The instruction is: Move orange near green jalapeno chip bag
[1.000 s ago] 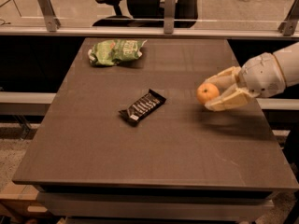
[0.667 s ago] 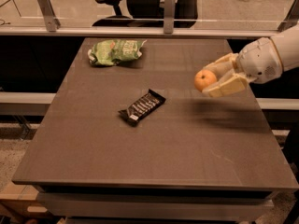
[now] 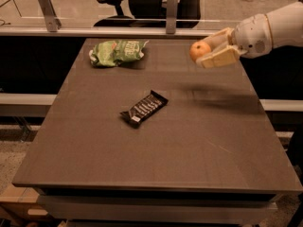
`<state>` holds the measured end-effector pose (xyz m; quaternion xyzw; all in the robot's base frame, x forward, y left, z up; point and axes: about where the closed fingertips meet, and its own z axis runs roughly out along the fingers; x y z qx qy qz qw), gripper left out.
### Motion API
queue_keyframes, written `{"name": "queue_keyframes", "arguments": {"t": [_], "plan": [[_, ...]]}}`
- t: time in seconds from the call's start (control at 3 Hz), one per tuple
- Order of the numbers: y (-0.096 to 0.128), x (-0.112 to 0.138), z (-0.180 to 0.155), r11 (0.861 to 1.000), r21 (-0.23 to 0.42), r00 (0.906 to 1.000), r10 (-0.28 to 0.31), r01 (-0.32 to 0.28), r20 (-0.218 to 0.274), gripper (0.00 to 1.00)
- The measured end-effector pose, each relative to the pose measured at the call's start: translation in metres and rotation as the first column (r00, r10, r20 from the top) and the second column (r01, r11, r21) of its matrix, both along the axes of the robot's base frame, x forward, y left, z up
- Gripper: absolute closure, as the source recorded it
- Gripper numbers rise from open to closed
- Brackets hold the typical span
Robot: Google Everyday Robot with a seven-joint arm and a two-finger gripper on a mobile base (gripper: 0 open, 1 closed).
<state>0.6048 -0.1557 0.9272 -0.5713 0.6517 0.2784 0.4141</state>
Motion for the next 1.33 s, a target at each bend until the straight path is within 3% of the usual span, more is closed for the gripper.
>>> {"name": "queue_keyframes", "arguments": {"t": [0.33, 1.0, 1.33], "plan": [[0.009, 0.036, 0.013, 0.999, 0.008, 0.9988, -0.04, 0.04, 0.028, 1.0], [0.024, 0.098, -0.002, 0.988, -0.048, 0.9891, -0.147, 0.147, 0.008, 1.0], [0.024, 0.119, -0.021, 0.985, -0.036, 0.985, -0.172, 0.172, -0.012, 1.0]]}}
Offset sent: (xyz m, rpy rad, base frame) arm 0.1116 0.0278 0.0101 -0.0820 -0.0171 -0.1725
